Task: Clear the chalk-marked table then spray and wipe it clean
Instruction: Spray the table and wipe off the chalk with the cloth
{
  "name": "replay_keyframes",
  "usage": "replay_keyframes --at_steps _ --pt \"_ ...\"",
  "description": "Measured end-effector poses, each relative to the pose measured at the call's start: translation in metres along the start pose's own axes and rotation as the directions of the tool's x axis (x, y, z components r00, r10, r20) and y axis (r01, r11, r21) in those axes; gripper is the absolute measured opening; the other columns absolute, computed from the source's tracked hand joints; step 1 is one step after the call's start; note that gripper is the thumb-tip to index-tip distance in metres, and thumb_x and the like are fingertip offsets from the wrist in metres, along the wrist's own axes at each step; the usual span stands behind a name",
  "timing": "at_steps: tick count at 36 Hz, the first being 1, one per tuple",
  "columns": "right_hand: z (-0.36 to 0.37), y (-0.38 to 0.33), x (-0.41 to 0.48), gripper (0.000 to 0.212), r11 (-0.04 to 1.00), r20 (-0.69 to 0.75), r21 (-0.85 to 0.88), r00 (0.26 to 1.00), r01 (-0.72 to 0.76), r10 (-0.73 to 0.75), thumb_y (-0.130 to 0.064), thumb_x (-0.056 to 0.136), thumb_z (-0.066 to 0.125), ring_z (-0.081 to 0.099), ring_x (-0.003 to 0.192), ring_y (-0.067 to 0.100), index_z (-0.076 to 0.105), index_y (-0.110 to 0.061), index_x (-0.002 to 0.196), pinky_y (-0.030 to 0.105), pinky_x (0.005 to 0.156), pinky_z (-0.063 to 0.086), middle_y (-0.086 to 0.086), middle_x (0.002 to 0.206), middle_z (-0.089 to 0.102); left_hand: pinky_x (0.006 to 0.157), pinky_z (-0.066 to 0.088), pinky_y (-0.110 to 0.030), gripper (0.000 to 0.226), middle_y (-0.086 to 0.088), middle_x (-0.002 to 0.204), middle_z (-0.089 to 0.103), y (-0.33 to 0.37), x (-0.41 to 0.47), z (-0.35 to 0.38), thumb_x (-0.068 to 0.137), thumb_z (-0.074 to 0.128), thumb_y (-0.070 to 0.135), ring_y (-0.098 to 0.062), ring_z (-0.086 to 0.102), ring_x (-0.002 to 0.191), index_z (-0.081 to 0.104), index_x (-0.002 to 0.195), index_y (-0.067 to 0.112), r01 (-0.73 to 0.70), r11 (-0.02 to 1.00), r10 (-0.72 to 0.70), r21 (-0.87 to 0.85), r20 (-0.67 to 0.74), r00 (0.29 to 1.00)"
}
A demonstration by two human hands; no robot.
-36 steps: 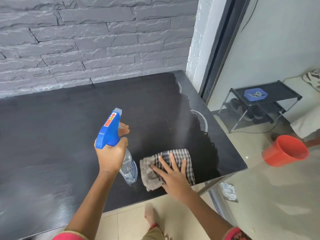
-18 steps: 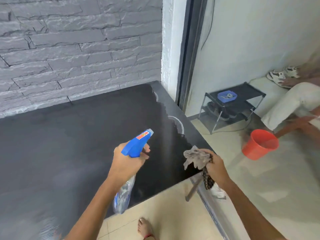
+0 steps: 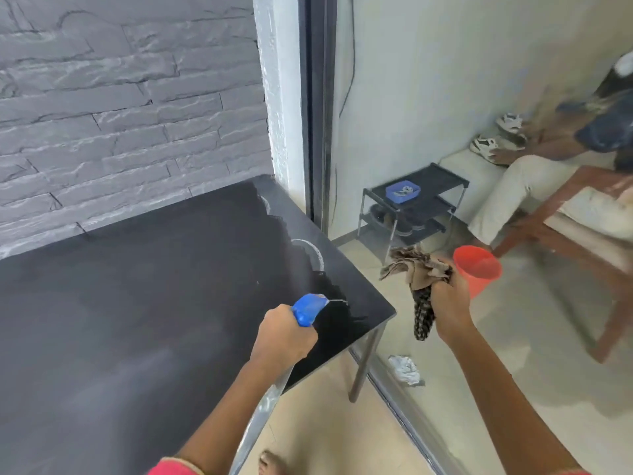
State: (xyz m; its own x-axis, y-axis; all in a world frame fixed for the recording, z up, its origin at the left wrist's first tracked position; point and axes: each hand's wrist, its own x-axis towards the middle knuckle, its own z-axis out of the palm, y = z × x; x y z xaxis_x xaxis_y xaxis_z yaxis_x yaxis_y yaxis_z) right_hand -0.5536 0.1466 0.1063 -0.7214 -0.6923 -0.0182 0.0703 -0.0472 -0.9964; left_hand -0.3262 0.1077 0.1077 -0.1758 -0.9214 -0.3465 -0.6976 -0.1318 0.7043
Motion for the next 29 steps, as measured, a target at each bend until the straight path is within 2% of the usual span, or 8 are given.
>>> replay_keyframes --at_steps 3,6,10,12,15,19,25,29 --pt "-0.004 -0.001 0.002 0.042 1.0 -0.021 -0.009 1.0 -0.021 0.021 0.024 0.077 0.029 0.058 0.062 0.01 0.053 -0.01 0.076 0.029 0.069 0.045 0.004 0.066 0.057 0.049 0.037 -0.018 0.026 -0.002 0.063 0.046 0.006 -0.001 0.0 0.082 0.058 0.007 -0.013 0.048 0.055 0.04 0.067 0.016 0.024 0.999 -0.023 0.033 -0.026 0.999" --pt "-0.002 -0.005 0.003 0.044 1.0 -0.04 0.018 0.999 -0.019 0.019 0.026 0.076 0.03 0.054 0.066 0.014 0.053 -0.012 0.073 0.026 0.067 0.045 0.003 0.065 0.056 0.055 0.043 -0.022 0.024 -0.002 0.063 0.047 0.008 0.003 -0.005 0.082 0.059 0.009 -0.013 0.05 0.057 0.041 0.067 0.016 0.01 0.998 -0.007 0.06 -0.057 0.998" --pt "0.01 -0.006 0.008 0.036 1.0 -0.015 0.005 1.0 -0.012 0.012 0.021 0.079 0.037 0.057 0.073 0.016 0.06 -0.007 0.086 0.026 0.066 0.045 0.004 0.075 0.061 0.068 0.054 -0.033 0.009 -0.009 0.072 0.059 0.012 0.011 -0.019 0.082 0.061 0.012 -0.024 0.062 0.07 0.054 0.078 0.009 -0.027 1.0 0.027 0.005 -0.113 0.993" --pt "0.017 -0.006 0.012 0.034 1.0 -0.003 -0.003 1.0 -0.025 0.025 0.018 0.081 0.038 0.057 0.08 0.02 0.059 -0.004 0.096 0.029 0.069 0.045 0.007 0.082 0.062 0.073 0.057 -0.039 0.01 -0.014 0.081 0.065 0.014 0.019 -0.027 0.081 0.061 0.012 -0.027 0.066 0.077 0.06 0.087 0.004 -0.032 0.999 0.028 -0.03 -0.149 0.988" --pt "0.026 -0.004 0.017 0.037 0.999 0.023 -0.005 0.999 -0.045 0.045 0.015 0.082 0.044 0.061 0.091 0.025 0.062 -0.012 0.099 0.036 0.079 0.049 0.01 0.095 0.066 0.071 0.057 -0.039 0.012 -0.017 0.082 0.067 0.016 0.03 -0.036 0.078 0.059 0.009 -0.028 0.066 0.074 0.062 0.088 0.001 -0.021 0.998 0.01 -0.062 -0.18 0.984" --pt "0.044 -0.007 0.025 0.039 0.999 0.084 0.004 0.995 -0.053 0.053 0.011 0.075 0.045 0.062 0.102 0.034 0.066 -0.011 0.1 0.047 0.092 0.05 0.016 0.102 0.067 0.07 0.057 -0.039 0.008 -0.012 0.074 0.063 0.016 0.048 -0.047 0.077 0.06 0.011 -0.029 0.067 0.075 0.059 0.083 0.005 0.012 0.998 -0.026 -0.062 -0.235 0.972" --pt "0.073 -0.009 0.046 0.063 0.992 0.103 0.086 0.991 -0.097 0.088 0.021 0.079 0.035 0.064 0.105 0.03 0.072 -0.029 0.086 0.047 0.095 0.049 0.012 0.104 0.07 0.063 0.055 -0.033 0.006 -0.007 0.065 0.054 0.015 0.078 -0.063 0.071 0.058 0.009 -0.022 0.057 0.061 0.056 0.076 0.005 0.06 0.997 -0.071 -0.047 -0.269 0.961" --pt "0.093 -0.018 0.06 0.06 0.996 0.106 0.061 0.993 -0.061 0.054 0.023 0.08 0.03 0.064 0.098 0.024 0.067 -0.024 0.087 0.036 0.089 0.052 0.006 0.097 0.068 0.055 0.045 -0.027 0.004 -0.008 0.062 0.053 0.014 0.1 -0.075 0.067 0.054 0.007 -0.022 0.052 0.055 0.053 0.07 0.004 0.052 0.994 -0.08 -0.1 -0.304 0.949"
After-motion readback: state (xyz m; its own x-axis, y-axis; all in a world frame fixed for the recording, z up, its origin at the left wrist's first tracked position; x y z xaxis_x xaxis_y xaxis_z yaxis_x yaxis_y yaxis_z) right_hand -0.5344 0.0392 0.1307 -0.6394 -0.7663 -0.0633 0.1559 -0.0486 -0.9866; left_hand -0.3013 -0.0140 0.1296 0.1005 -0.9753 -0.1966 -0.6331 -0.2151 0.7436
